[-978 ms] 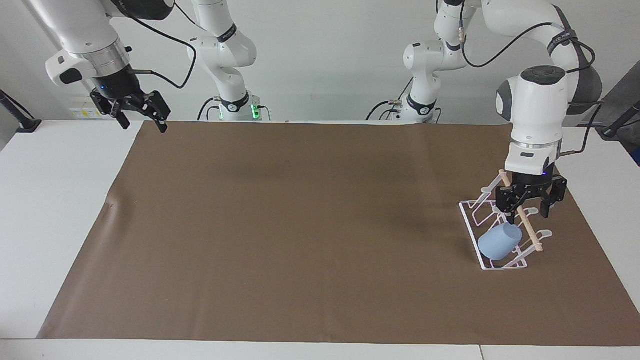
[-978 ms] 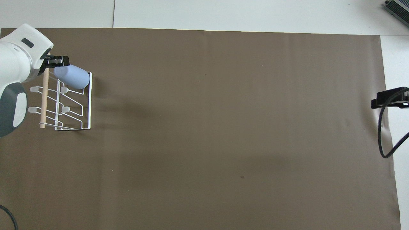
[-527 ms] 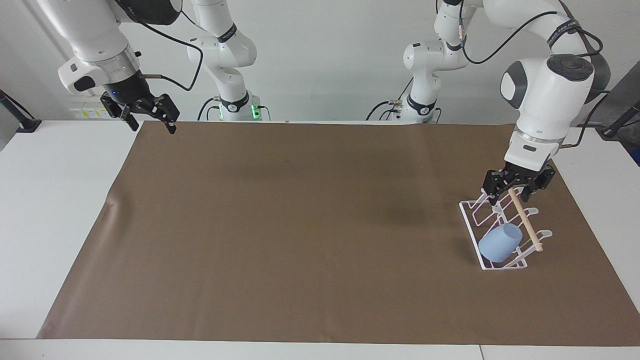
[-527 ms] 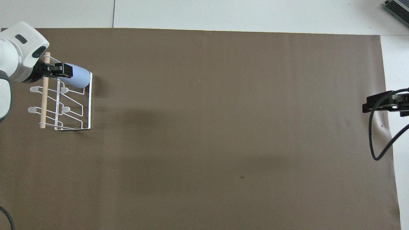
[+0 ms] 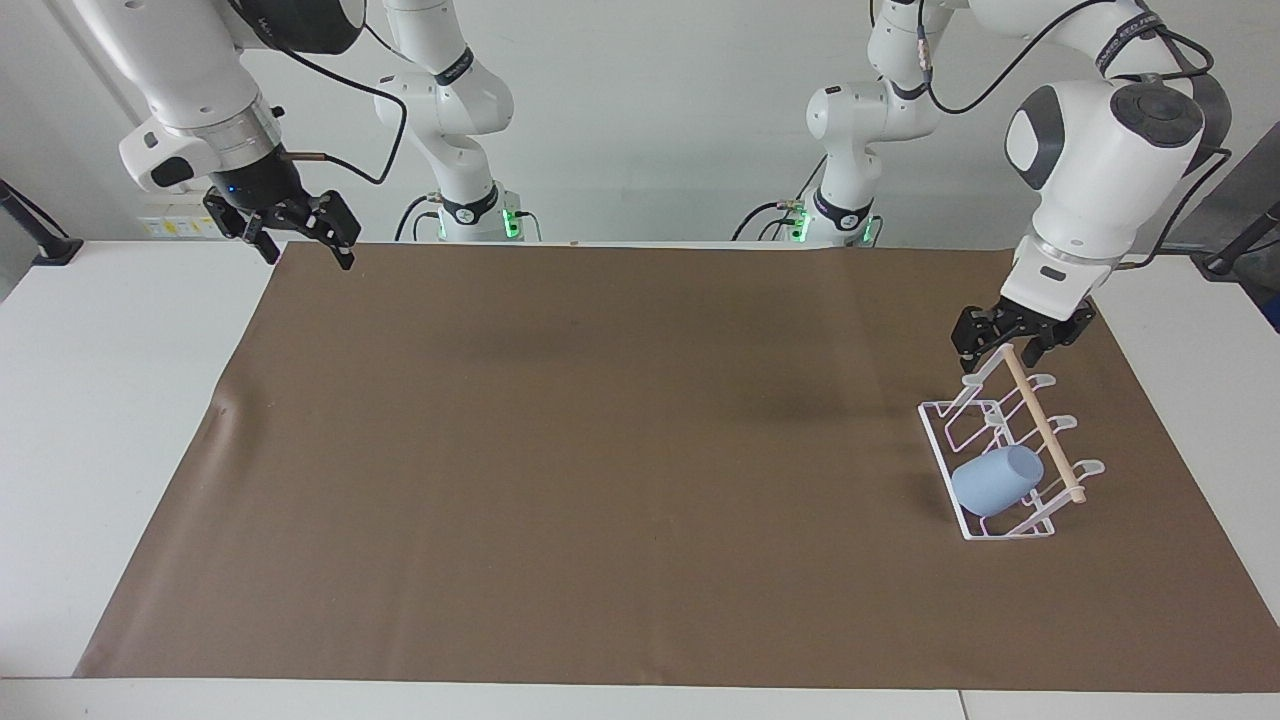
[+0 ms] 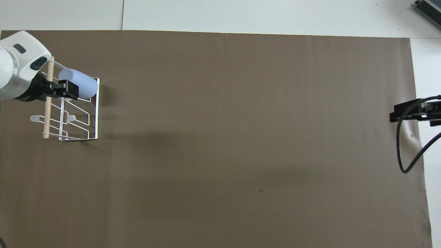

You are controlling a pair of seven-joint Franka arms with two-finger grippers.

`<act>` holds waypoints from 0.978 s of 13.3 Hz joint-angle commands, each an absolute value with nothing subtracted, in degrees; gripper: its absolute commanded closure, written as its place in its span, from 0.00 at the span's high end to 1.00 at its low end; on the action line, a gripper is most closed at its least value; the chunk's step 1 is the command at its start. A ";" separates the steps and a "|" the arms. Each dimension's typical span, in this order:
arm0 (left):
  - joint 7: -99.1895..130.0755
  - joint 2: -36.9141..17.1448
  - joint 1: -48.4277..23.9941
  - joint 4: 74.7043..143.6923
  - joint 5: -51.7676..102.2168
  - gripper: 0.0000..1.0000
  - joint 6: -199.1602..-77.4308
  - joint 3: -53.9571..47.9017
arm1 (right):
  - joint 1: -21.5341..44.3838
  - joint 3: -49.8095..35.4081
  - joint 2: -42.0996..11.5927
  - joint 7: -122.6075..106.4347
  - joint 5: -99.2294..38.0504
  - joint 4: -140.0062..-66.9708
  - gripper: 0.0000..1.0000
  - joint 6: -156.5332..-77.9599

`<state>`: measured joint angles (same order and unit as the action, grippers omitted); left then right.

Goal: Hang cup on cup holder
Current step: 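Open the left gripper and withdraw it from the hung cup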

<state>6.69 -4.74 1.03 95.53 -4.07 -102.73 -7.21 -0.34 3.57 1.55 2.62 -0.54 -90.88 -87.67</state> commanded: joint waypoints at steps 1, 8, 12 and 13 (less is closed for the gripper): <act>5.71 -2.20 1.05 95.54 -2.64 0.84 -98.01 -7.21 | -0.35 3.25 2.37 1.93 0.88 -92.20 1.00 -88.51; 5.89 2.63 1.14 96.41 -0.09 1.00 -91.68 -6.59 | -0.35 3.34 2.46 2.02 0.88 -92.37 1.00 -88.24; 5.98 3.08 0.88 96.68 -0.09 1.00 -91.14 -6.94 | -0.35 3.25 2.46 1.93 0.88 -92.37 1.00 -88.42; 5.89 2.99 0.97 96.68 -0.09 1.00 -91.40 -6.86 | -0.35 3.25 2.46 2.02 0.88 -92.37 1.00 -88.42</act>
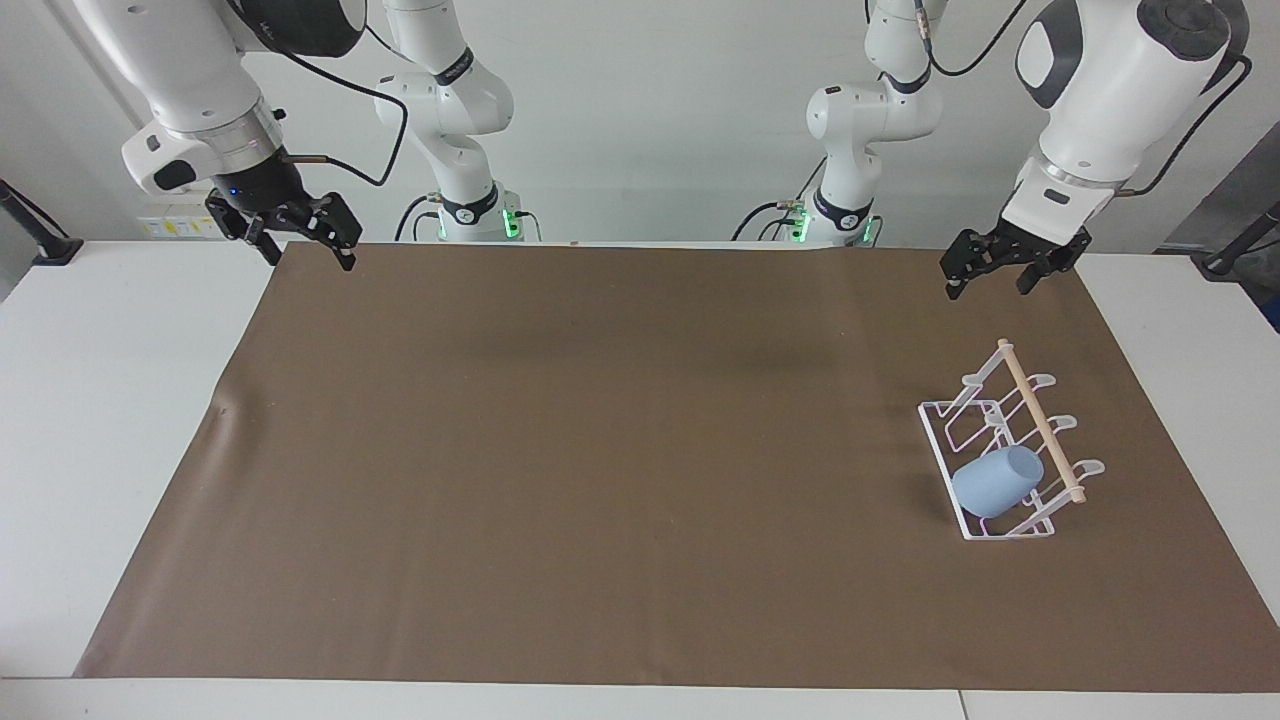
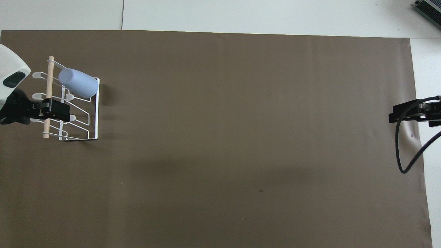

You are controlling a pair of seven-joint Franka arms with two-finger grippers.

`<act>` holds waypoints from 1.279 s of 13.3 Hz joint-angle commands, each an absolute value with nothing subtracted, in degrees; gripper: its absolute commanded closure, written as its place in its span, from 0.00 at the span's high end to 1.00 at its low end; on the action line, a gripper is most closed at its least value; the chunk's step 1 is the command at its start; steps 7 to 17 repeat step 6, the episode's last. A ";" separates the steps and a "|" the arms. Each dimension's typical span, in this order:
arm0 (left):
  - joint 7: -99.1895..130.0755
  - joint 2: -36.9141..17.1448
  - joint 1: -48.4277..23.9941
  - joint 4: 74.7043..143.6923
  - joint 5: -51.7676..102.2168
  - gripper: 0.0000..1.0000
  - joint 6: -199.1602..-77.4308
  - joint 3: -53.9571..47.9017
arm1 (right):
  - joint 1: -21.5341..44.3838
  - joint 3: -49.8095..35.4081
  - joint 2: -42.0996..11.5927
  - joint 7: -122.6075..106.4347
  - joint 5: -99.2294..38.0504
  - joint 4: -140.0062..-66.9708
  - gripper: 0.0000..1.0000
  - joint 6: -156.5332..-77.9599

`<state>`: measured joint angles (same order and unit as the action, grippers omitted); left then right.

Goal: Hang cup on cup holder
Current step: 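Open the left gripper and withdraw it from the hung cup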

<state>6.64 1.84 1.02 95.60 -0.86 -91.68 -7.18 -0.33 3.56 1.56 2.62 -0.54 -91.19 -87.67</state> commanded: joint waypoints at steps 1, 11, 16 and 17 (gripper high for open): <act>5.98 2.99 1.05 96.68 -0.09 1.00 -91.93 -6.86 | -0.35 3.34 2.46 2.02 0.88 -92.37 1.00 -88.33; 6.59 2.99 0.97 96.68 -0.09 1.00 -92.81 -6.94 | -0.44 3.34 2.55 1.85 0.88 -92.29 1.00 -88.07; 6.59 2.99 0.97 96.68 -0.09 1.00 -92.81 -6.94 | -0.44 3.34 2.55 1.85 0.88 -92.29 1.00 -88.07; 6.59 2.99 0.97 96.68 -0.09 1.00 -92.81 -6.94 | -0.44 3.34 2.55 1.85 0.88 -92.29 1.00 -88.07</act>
